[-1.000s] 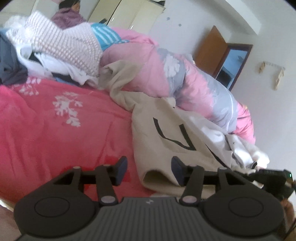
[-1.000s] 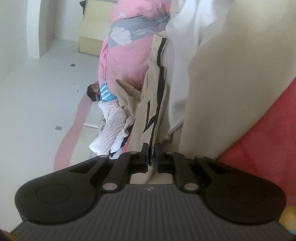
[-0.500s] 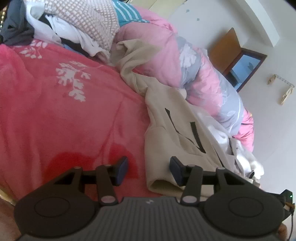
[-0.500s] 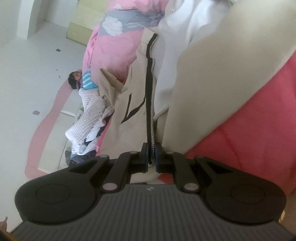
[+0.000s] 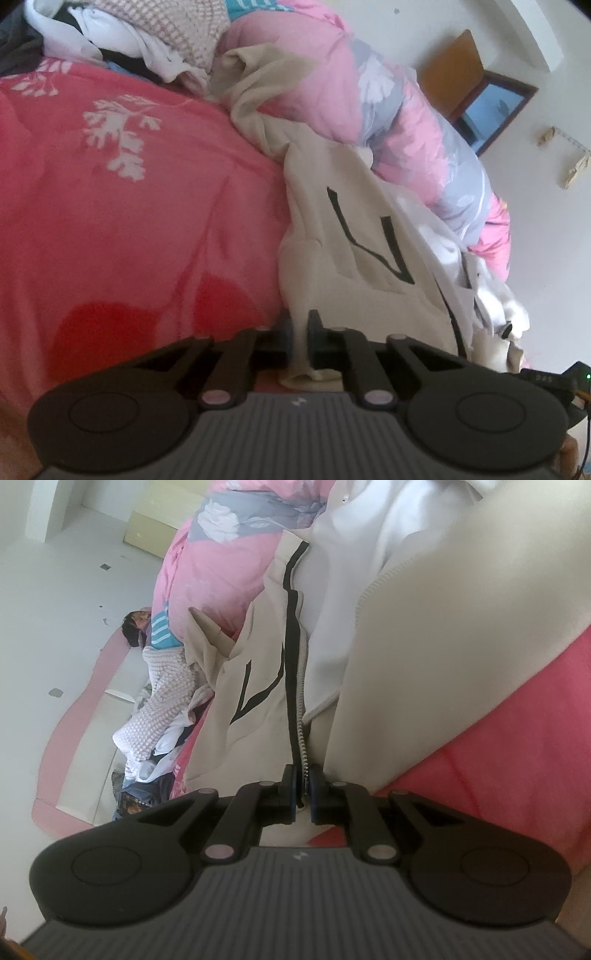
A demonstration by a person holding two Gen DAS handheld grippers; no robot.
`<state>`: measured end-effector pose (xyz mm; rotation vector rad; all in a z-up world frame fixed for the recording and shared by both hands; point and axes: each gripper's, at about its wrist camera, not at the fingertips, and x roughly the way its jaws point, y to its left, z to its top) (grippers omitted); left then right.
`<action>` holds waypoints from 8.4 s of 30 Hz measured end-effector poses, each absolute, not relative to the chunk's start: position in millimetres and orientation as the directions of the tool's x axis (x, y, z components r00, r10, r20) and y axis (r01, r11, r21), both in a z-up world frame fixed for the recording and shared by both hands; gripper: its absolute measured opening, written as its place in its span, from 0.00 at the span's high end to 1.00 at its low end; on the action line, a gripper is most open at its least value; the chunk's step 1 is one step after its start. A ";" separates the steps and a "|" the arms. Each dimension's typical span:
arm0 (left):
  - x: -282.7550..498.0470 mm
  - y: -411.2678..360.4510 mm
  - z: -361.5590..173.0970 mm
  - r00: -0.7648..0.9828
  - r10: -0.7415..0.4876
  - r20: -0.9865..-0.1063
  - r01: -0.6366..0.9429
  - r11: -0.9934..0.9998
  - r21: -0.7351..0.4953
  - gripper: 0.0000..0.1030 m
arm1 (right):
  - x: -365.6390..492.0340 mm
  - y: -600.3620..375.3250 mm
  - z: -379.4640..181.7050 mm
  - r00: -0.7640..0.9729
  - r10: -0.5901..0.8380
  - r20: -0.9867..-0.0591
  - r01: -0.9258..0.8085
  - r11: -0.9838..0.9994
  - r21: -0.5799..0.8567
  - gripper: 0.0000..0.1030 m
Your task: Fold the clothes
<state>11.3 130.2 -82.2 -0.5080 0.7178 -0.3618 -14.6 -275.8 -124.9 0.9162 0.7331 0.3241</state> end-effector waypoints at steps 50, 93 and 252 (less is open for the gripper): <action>-0.4 152.4 -95.9 0.645 -0.546 -0.534 0.142 0.773 -0.619 0.95 | -25.7 -270.3 -113.3 0.685 0.554 -0.474 0.037 0.622 0.782 0.95; 98.0 117.4 -75.0 0.694 -0.423 -0.582 0.256 0.901 -0.350 0.51 | 103.1 -167.7 -57.4 0.647 0.241 -0.724 -0.216 0.968 0.128 0.90; 216.9 40.3 -46.2 0.557 -0.606 -0.568 0.432 0.796 -0.424 0.56 | 174.4 -180.8 -39.6 0.664 0.329 -0.671 -0.176 0.941 0.288 0.66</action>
